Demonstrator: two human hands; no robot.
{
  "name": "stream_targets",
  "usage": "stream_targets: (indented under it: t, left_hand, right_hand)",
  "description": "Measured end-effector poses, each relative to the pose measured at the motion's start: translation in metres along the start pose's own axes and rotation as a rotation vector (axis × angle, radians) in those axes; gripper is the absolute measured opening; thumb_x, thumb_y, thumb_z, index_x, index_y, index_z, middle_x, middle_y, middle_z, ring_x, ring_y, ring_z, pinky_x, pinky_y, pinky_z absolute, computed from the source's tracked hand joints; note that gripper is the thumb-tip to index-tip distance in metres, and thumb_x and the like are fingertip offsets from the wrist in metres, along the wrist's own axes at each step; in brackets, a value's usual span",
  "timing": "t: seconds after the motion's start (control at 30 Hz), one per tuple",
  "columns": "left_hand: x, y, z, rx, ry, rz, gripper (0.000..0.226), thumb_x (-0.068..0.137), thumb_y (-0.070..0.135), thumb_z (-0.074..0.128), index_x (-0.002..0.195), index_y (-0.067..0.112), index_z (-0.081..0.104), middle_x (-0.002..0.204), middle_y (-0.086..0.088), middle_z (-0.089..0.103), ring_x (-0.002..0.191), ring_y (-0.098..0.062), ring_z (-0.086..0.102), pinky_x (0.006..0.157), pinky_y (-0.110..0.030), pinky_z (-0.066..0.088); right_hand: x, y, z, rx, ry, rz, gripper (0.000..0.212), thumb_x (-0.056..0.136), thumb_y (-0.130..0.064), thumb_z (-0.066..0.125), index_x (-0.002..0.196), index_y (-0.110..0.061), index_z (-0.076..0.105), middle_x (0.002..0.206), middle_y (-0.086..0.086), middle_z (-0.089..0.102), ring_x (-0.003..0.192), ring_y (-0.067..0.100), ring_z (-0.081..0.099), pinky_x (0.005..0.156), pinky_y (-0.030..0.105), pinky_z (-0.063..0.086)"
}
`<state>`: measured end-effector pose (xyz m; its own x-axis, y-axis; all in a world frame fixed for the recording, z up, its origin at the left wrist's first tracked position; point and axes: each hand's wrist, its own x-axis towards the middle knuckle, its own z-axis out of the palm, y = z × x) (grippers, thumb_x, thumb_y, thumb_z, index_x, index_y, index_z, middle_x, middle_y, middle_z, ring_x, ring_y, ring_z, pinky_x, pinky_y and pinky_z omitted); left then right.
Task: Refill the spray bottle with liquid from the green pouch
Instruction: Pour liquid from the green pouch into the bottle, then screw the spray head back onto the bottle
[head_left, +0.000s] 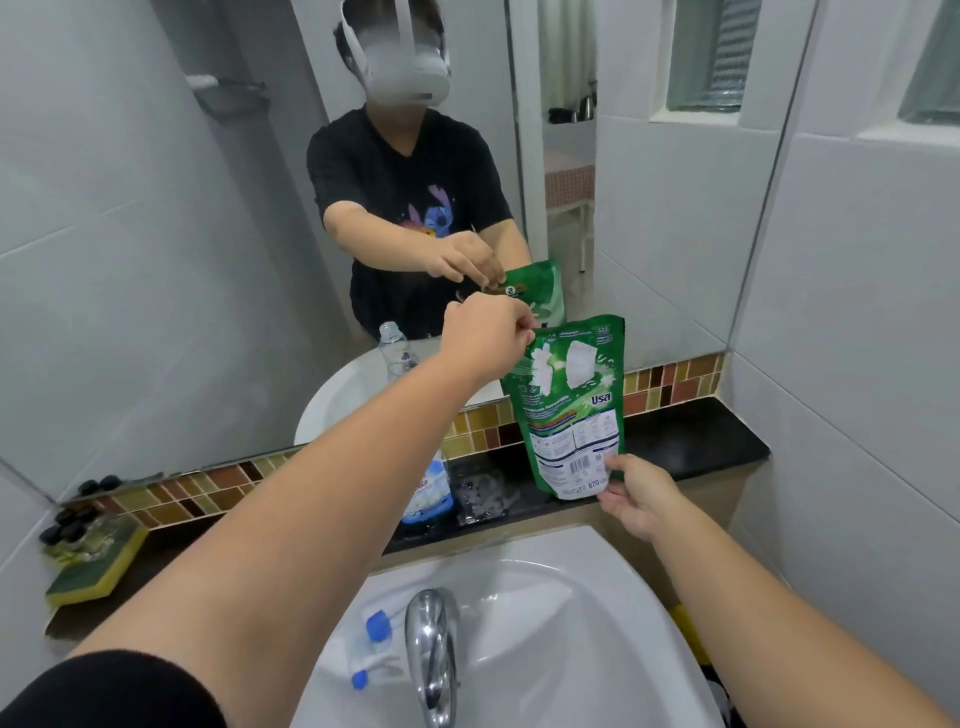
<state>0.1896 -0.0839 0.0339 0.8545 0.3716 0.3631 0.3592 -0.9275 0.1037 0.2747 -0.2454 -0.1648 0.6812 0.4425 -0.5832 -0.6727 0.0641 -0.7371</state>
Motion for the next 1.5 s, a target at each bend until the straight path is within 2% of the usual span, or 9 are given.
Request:
stream_targets:
  t: [0.07, 0.2, 0.33, 0.57, 0.7, 0.83, 1.07, 1.3, 1.5]
  left_hand:
    - [0.004, 0.001, 0.005, 0.008, -0.002, -0.005, 0.015, 0.094, 0.034, 0.057, 0.102, 0.032, 0.07, 0.101, 0.008, 0.071, 0.103, -0.02, 0.058, 0.089, -0.04, 0.038]
    - [0.008, 0.004, 0.017, 0.01, -0.007, -0.017, 0.016, 0.095, 0.032, 0.057, 0.102, 0.031, 0.07, 0.101, 0.009, 0.071, 0.105, -0.02, 0.057, 0.089, -0.039, 0.035]
    - [0.011, 0.003, 0.024, -0.042, 0.012, -0.061, 0.014, 0.094, 0.034, 0.059, 0.101, 0.033, 0.071, 0.098, 0.01, 0.071, 0.102, -0.019, 0.058, 0.088, -0.04, 0.035]
    - [0.009, 0.002, 0.021, -0.098, -0.011, -0.12, 0.005, 0.09, 0.042, 0.062, 0.089, 0.038, 0.067, 0.088, 0.015, 0.068, 0.094, -0.017, 0.057, 0.081, -0.039, 0.033]
    - [0.001, -0.001, 0.012, -0.251, -0.105, -0.151, 0.028, 0.088, 0.047, 0.064, 0.113, 0.034, 0.065, 0.103, 0.013, 0.066, 0.104, -0.016, 0.057, 0.094, -0.042, 0.04]
    - [-0.026, -0.012, -0.017, -0.438, -0.031, -0.139, 0.038, 0.089, 0.04, 0.065, 0.125, 0.027, 0.062, 0.117, 0.008, 0.064, 0.109, -0.012, 0.056, 0.093, -0.032, 0.045]
    - [-0.162, -0.071, -0.032, -0.648, 0.109, -0.324, 0.013, 0.09, 0.037, 0.063, 0.102, 0.037, 0.07, 0.096, 0.024, 0.068, 0.091, 0.007, 0.06, 0.071, -0.018, 0.043]
    - [-0.3, -0.131, 0.059, -0.594, -0.187, -0.649, 0.016, 0.086, 0.027, 0.07, 0.093, 0.042, 0.067, 0.091, 0.019, 0.066, 0.089, -0.003, 0.062, 0.07, -0.016, 0.047]
    - [-0.331, -0.168, 0.131, -0.355, -0.344, -0.703, 0.036, 0.084, 0.03, 0.071, 0.118, 0.036, 0.06, 0.122, 0.01, 0.055, 0.108, -0.012, 0.054, 0.088, -0.025, 0.046]
  right_hand:
    - [0.007, -0.004, 0.002, -0.003, 0.0, -0.007, 0.015, 0.096, -0.006, 0.048, 0.103, -0.014, 0.058, 0.12, 0.018, 0.063, 0.1, 0.026, 0.062, 0.088, 0.041, 0.045]
    - [0.022, -0.012, 0.005, -0.01, -0.016, -0.034, 0.049, 0.097, -0.008, 0.046, 0.145, -0.018, 0.038, 0.136, 0.02, 0.052, 0.12, 0.035, 0.053, 0.099, 0.047, 0.041]
    - [0.026, -0.015, 0.004, -0.069, -0.014, -0.081, 0.052, 0.097, -0.013, 0.051, 0.145, -0.024, 0.036, 0.127, 0.017, 0.056, 0.094, 0.029, 0.062, 0.085, 0.041, 0.05]
    - [0.025, -0.015, -0.002, -0.123, -0.017, -0.069, 0.052, 0.096, -0.014, 0.053, 0.144, -0.024, 0.038, 0.133, 0.019, 0.054, 0.101, 0.031, 0.063, 0.09, 0.042, 0.049]
    - [0.018, -0.012, -0.004, -0.14, -0.006, -0.072, 0.055, 0.096, -0.012, 0.053, 0.146, -0.02, 0.034, 0.133, 0.018, 0.052, 0.101, 0.031, 0.062, 0.09, 0.041, 0.048]
    - [0.005, 0.002, -0.006, -0.131, 0.035, -0.061, 0.048, 0.095, -0.011, 0.053, 0.142, -0.016, 0.042, 0.123, 0.016, 0.058, 0.098, 0.03, 0.062, 0.089, 0.042, 0.049]
    - [-0.04, 0.063, 0.005, -0.244, -0.017, -0.107, 0.027, 0.089, -0.004, 0.055, 0.114, -0.015, 0.054, 0.084, 0.01, 0.06, 0.063, 0.017, 0.052, 0.056, 0.027, 0.041]
    - [-0.073, 0.106, 0.047, -0.668, -0.251, -0.305, 0.015, 0.08, -0.033, 0.076, 0.076, -0.019, 0.072, 0.077, -0.005, 0.071, 0.07, 0.01, 0.061, 0.061, 0.022, 0.044]
    - [-0.064, 0.122, 0.091, -1.021, -0.413, -0.409, 0.007, 0.084, -0.032, 0.072, 0.091, -0.028, 0.073, 0.091, -0.011, 0.068, 0.081, 0.007, 0.061, 0.063, 0.02, 0.044]
